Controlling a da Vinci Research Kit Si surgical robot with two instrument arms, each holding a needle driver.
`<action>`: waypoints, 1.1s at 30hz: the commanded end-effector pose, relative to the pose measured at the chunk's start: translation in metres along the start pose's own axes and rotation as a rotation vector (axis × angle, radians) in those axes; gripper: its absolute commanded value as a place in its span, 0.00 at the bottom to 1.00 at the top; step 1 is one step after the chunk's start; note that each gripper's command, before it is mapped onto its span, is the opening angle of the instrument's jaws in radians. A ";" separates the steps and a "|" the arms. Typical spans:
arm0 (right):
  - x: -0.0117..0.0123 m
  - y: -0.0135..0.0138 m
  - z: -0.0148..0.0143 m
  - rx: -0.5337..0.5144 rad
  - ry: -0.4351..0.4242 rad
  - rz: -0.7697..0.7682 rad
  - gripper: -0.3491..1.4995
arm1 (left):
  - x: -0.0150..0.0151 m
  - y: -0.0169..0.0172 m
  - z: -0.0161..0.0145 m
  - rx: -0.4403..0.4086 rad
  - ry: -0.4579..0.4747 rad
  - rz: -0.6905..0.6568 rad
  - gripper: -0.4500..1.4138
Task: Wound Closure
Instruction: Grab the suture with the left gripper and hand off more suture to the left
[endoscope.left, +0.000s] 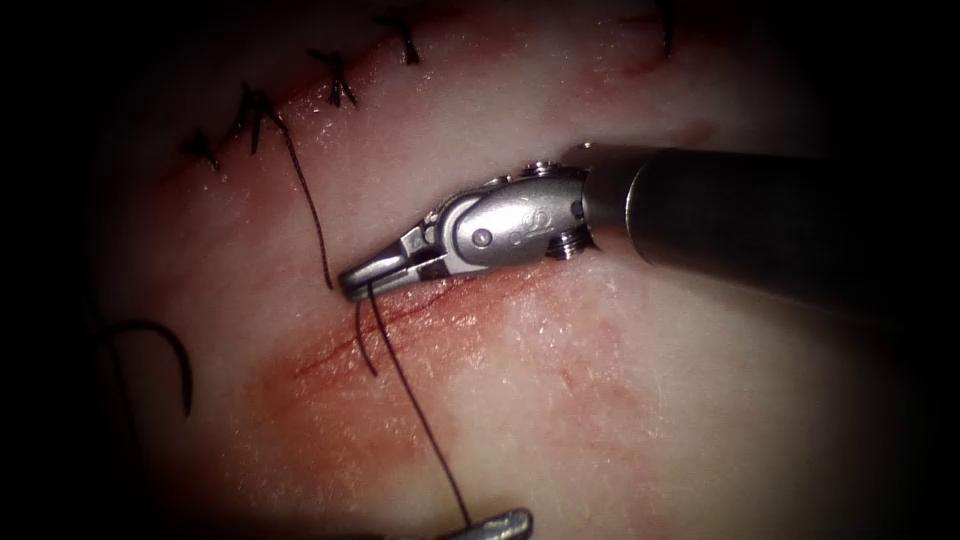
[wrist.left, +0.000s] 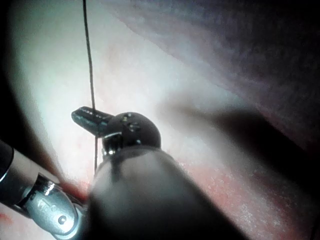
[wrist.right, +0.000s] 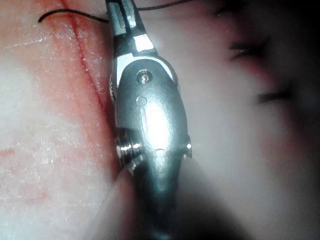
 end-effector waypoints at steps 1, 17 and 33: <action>-0.0003 0.0005 0.0006 0.000 0.002 -0.004 0.00 | -0.0007 0.0001 0.0006 0.002 0.000 0.007 0.00; 0.0036 -0.0020 0.0004 0.006 0.137 0.224 0.54 | -0.0074 -0.0033 -0.0101 -0.010 -0.122 -0.026 0.00; 0.0051 0.0030 -0.0020 -0.141 0.155 0.429 0.51 | -0.0084 -0.0030 -0.0128 -0.078 -0.202 0.044 0.00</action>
